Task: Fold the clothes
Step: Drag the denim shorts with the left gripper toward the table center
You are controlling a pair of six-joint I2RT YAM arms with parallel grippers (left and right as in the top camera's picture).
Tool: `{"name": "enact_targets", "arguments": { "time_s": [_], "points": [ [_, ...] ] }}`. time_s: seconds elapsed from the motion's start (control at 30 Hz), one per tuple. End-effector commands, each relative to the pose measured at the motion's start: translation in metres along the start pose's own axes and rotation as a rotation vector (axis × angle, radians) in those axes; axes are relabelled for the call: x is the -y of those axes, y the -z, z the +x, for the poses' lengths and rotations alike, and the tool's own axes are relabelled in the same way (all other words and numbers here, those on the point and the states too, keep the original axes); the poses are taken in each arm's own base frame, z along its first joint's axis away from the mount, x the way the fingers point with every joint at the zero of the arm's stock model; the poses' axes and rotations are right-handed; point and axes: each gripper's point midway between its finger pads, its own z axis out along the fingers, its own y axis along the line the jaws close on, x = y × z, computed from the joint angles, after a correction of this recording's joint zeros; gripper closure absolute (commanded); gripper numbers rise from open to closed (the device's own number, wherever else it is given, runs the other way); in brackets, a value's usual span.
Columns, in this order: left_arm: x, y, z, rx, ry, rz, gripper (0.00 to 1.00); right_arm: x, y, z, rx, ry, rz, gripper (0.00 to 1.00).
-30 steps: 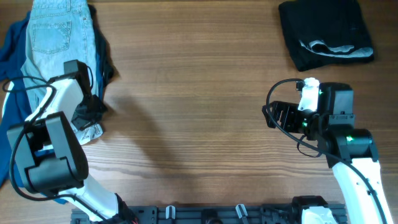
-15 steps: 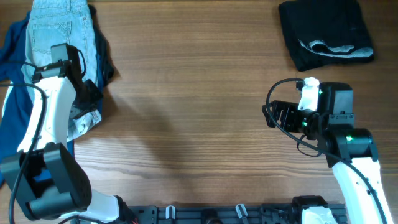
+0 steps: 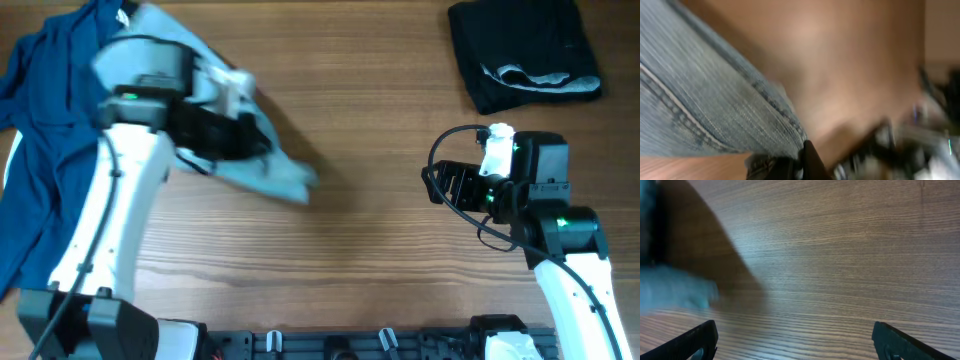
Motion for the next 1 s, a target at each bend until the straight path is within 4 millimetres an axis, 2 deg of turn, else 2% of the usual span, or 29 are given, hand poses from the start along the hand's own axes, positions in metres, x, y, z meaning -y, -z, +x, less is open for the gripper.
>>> {"name": "enact_targets", "arguments": {
  "time_s": [0.0,0.07,0.1,0.13,0.17,0.23,0.3,0.37,0.43,0.47,0.53,0.63,0.73,0.8,0.9,0.97],
  "points": [
    [0.053,-0.019,0.038,-0.143,-0.269,0.096,0.96,-0.007,0.003,-0.007,0.013,0.000,-0.022,0.00],
    [0.047,-0.024,0.044,-0.173,-0.294,0.018,0.95,-0.004,0.003,-0.007,0.015,0.000,-0.009,0.00],
    [0.036,-0.024,0.042,-0.171,-0.259,-0.053,0.90,-0.001,0.003,-0.008,0.019,0.000,0.009,0.00],
    [0.026,-0.022,0.039,-0.162,-0.221,-0.107,0.71,0.001,0.003,-0.008,0.021,0.000,0.021,0.00],
    [0.011,-0.019,0.033,-0.142,-0.169,-0.172,0.48,0.003,0.004,-0.007,0.020,0.000,0.031,0.00],
    [-0.023,-0.005,0.011,-0.040,-0.033,-0.304,0.00,0.005,0.004,-0.007,0.018,0.007,0.046,0.00],
    [-0.049,0.013,-0.025,0.132,0.102,-0.340,0.00,0.007,0.004,-0.007,0.019,0.007,0.055,0.00],
    [-0.063,0.025,-0.056,0.272,0.184,-0.332,0.00,0.007,0.004,-0.007,0.019,0.007,0.054,0.00],
    [-0.077,0.028,-0.089,0.390,0.231,-0.315,0.00,0.007,0.004,-0.007,0.018,0.007,0.053,0.00],
    [-0.083,0.024,-0.099,0.412,0.245,-0.310,0.00,0.007,0.004,-0.006,0.017,0.007,0.053,0.00],
    [-0.103,-0.005,-0.114,0.403,0.285,-0.303,0.00,0.006,0.004,-0.005,0.013,0.007,0.050,0.00],
    [-0.133,-0.044,-0.122,0.375,0.395,-0.296,0.01,0.006,0.004,-0.005,0.009,0.006,0.051,0.00],
    [-0.159,-0.076,-0.134,0.380,0.395,-0.306,0.07,0.007,0.004,-0.003,0.004,0.004,0.053,0.00],
    [-0.174,-0.089,-0.136,0.384,0.397,-0.341,0.10,0.007,0.004,-0.002,0.001,0.003,0.054,0.00],
    [-0.182,-0.109,-0.139,0.382,0.379,-0.353,0.07,0.007,0.004,-0.002,-0.002,0.002,0.054,0.00],
    [-0.181,-0.123,-0.140,0.379,0.362,-0.357,0.09,0.007,0.004,-0.002,-0.001,0.002,0.054,0.00]
  ]
}}
